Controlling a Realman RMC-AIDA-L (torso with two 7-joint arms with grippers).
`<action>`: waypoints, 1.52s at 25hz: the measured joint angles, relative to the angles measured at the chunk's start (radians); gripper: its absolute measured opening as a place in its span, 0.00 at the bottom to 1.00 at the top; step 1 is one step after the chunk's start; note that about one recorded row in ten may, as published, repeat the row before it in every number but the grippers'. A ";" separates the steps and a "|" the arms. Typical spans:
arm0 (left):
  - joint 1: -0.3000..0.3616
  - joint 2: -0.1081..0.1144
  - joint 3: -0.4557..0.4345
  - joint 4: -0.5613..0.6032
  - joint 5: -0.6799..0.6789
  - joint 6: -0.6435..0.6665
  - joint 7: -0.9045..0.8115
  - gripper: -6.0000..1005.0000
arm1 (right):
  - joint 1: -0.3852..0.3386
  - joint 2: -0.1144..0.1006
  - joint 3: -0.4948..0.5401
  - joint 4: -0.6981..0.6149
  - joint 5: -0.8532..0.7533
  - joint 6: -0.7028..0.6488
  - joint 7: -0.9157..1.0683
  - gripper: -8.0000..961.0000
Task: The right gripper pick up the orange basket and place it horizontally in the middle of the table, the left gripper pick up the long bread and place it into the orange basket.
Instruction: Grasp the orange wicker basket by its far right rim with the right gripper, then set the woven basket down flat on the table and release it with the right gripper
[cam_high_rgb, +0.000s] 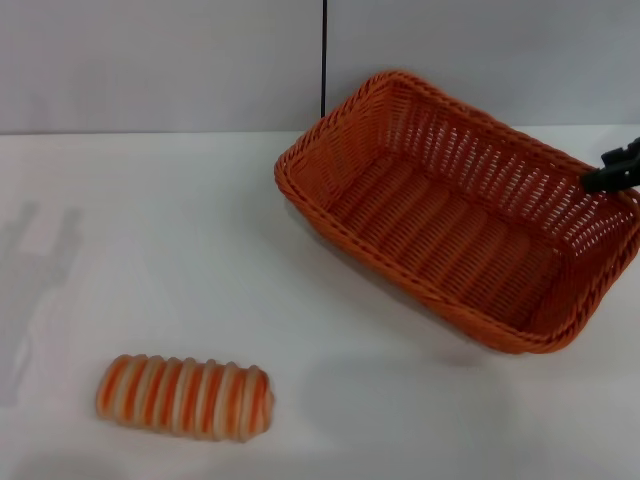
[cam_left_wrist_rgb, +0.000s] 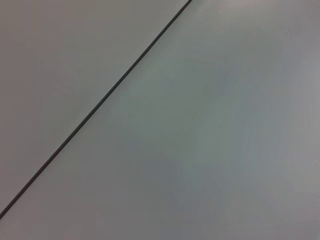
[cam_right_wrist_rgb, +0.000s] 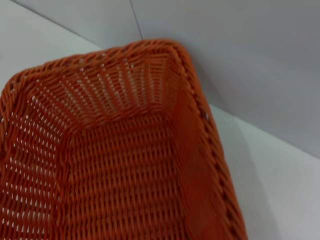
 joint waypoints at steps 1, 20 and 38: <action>0.000 0.000 0.000 -0.001 0.000 0.000 0.000 0.69 | 0.001 0.000 -0.007 0.011 -0.001 -0.005 -0.001 0.36; 0.003 0.000 0.000 0.001 0.000 -0.012 -0.010 0.68 | 0.005 0.023 -0.054 0.052 -0.030 -0.046 -0.005 0.21; 0.000 0.001 0.001 0.005 0.000 -0.046 -0.024 0.68 | -0.084 -0.009 0.023 -0.108 0.415 0.251 -0.272 0.18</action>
